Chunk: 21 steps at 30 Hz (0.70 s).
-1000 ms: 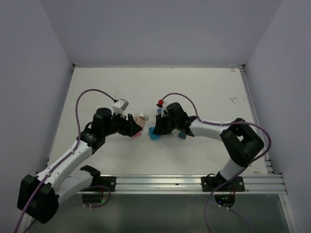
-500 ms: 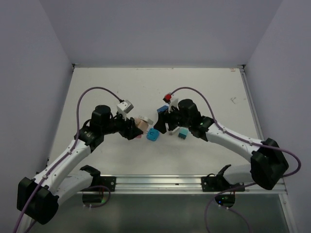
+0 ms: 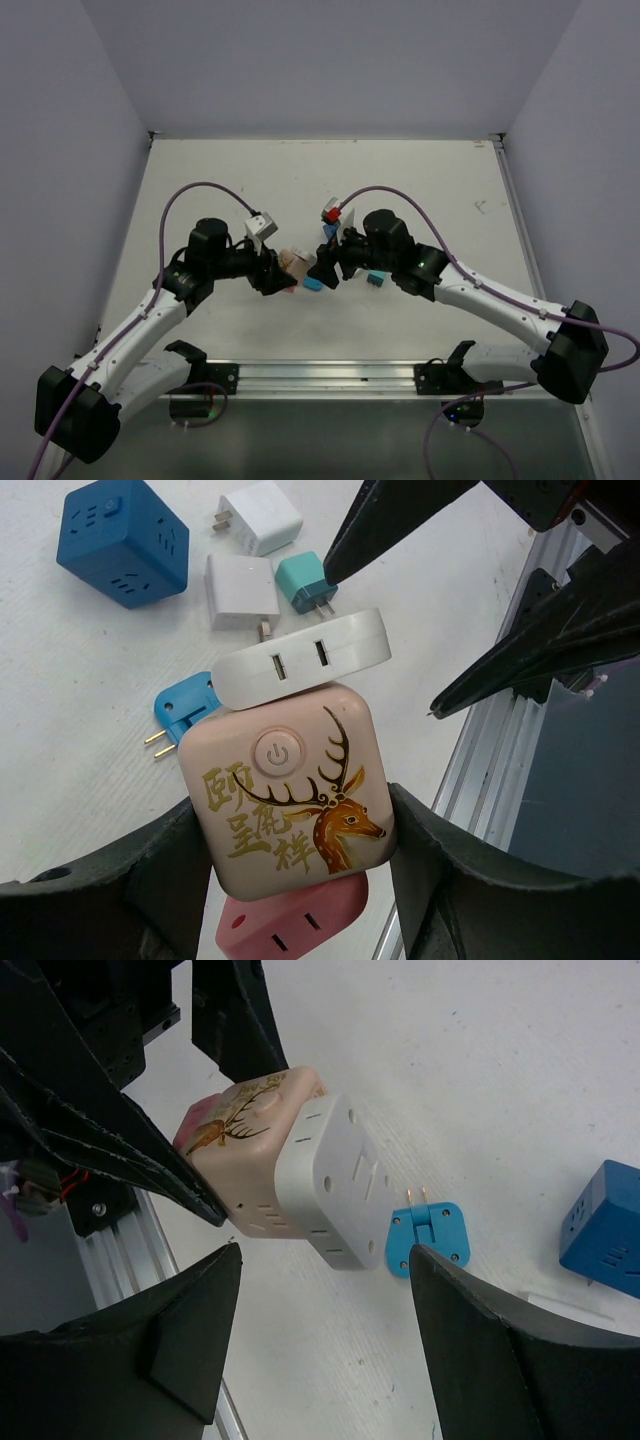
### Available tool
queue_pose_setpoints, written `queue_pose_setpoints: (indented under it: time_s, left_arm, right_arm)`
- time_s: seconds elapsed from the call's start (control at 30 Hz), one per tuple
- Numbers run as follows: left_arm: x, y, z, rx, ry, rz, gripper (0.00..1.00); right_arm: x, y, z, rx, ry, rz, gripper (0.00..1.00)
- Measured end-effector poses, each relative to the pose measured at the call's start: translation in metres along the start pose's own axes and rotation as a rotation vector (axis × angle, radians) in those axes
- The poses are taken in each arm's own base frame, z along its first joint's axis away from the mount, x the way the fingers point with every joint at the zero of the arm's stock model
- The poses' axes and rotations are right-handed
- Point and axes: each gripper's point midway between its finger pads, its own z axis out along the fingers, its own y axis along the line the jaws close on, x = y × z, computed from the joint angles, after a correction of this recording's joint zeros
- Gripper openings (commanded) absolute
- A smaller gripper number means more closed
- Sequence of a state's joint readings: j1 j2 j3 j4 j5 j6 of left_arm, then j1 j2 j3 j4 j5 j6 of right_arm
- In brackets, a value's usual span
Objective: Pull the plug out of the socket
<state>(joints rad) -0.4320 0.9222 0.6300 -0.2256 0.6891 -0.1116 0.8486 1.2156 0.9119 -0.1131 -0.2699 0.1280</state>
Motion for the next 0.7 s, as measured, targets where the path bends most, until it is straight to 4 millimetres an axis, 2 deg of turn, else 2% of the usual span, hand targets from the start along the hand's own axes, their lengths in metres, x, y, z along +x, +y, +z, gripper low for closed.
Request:
queue_pose_setpoints:
  time_s: [0.1,0.27,0.5,0.7]
  left_arm:
    - [0.0,-0.003,0.0,0.019,0.001,0.0,0.0]
    - [0.001,-0.007,0.0,0.04,0.003,0.0,0.0]
    - [0.001,-0.006,0.0,0.038,0.0,-0.001,0.0]
    - [0.001,-0.008,0.0,0.055,-0.001,0.001,0.0]
  right_arm:
    - [0.002,0.0,0.004,0.011,0.012,-0.019,0.71]
    - [0.01,-0.013,0.006,0.075,0.044,-0.031,0.65]
    - [0.004,-0.021,0.005,0.122,0.043,-0.053,0.46]
    - [-0.005,-0.028,0.002,0.165,0.029,-0.073,0.38]
